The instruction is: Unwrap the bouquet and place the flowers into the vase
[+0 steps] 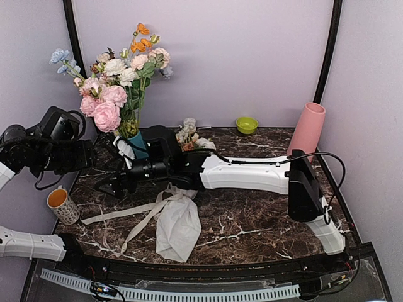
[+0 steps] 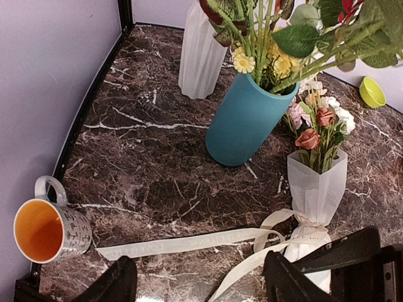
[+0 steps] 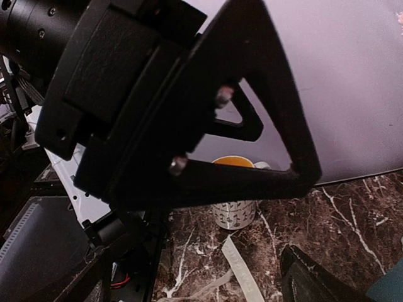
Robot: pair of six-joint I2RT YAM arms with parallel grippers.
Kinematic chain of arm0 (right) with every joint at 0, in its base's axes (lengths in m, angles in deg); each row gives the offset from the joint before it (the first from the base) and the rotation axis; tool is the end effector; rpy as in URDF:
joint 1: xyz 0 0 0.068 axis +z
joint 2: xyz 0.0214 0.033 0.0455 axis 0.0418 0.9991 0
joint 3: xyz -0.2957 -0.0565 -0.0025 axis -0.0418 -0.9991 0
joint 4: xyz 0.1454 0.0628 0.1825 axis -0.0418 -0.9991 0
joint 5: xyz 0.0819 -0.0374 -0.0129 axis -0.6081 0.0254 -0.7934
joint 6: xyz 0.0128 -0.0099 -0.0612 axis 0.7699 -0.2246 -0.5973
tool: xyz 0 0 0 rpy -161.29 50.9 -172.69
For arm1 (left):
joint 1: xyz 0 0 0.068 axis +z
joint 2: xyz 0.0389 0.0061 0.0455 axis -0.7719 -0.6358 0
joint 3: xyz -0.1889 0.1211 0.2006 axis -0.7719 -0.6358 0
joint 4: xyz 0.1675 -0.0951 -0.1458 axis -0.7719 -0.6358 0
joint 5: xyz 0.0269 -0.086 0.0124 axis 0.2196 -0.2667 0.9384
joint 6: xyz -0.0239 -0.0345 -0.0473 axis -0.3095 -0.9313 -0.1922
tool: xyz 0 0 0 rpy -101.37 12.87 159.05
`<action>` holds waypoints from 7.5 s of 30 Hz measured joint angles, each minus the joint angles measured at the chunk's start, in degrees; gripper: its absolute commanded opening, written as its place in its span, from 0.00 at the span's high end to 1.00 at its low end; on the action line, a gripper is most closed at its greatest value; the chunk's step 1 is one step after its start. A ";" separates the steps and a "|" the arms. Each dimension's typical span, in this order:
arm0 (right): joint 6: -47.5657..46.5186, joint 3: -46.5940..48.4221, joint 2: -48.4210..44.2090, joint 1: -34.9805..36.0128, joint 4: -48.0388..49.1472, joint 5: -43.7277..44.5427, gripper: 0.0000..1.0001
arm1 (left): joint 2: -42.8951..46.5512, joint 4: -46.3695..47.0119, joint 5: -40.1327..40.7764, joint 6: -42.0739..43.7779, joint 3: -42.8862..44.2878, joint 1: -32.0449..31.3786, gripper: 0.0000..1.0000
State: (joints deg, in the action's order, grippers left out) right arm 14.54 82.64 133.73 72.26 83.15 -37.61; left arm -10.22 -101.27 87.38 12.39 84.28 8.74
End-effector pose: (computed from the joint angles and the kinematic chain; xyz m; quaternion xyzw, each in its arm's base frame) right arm 0.1757 0.5421 0.3195 -0.5011 0.5398 0.5446 0.4012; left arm 0.1013 -0.0567 0.3966 -0.1420 0.8915 -0.0675 0.4248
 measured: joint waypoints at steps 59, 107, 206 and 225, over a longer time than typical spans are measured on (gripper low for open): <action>-9.07 -55.28 -38.07 -22.56 -15.80 10.78 0.47 | -38.07 34.45 -33.57 22.18 -2.01 -11.06 0.24; 1.44 -47.43 -11.80 -10.60 -0.50 -4.39 0.89 | -24.96 53.79 -39.39 19.91 -31.74 -11.10 0.22; -10.01 -63.25 -29.73 -5.60 2.27 20.74 0.77 | -12.20 75.10 -44.04 30.71 -50.66 -10.80 1.00; -13.22 -50.31 -23.96 -5.14 -3.10 17.29 0.68 | -14.23 73.77 -44.70 33.81 -47.30 -10.78 1.00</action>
State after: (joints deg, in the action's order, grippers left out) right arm 1.31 32.33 109.78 67.13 80.05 -20.32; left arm -24.45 -27.50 42.68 46.20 36.98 -2.03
